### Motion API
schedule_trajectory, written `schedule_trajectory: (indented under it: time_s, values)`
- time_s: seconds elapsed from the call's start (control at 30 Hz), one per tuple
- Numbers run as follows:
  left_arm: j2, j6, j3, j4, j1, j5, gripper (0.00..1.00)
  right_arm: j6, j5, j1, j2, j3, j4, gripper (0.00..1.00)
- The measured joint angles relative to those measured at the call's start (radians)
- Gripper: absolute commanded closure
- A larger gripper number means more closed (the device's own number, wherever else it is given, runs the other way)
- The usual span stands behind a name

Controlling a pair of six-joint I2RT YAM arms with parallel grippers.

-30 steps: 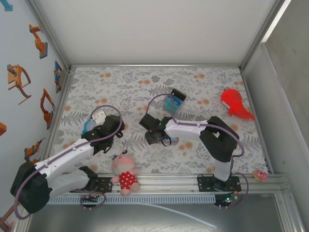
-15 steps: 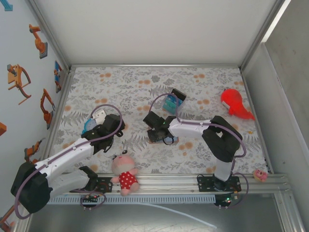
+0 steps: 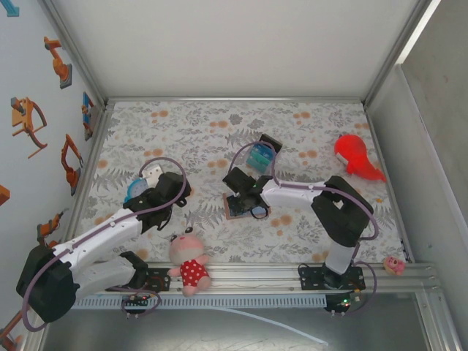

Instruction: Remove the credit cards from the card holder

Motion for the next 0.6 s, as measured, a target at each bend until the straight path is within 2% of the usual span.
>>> schedule_trajectory:
  time_s: [0.23,0.6]
  values:
    - [0.011,0.019,0.013,0.034,0.0,0.033,0.03,-0.016,-0.048,0.0,-0.058,-0.049,0.035,0.87]
    - [0.089,0.082,0.048,0.076,-0.016,0.093,0.03,0.005,0.007,-0.011,-0.077,-0.05,0.025,0.82]
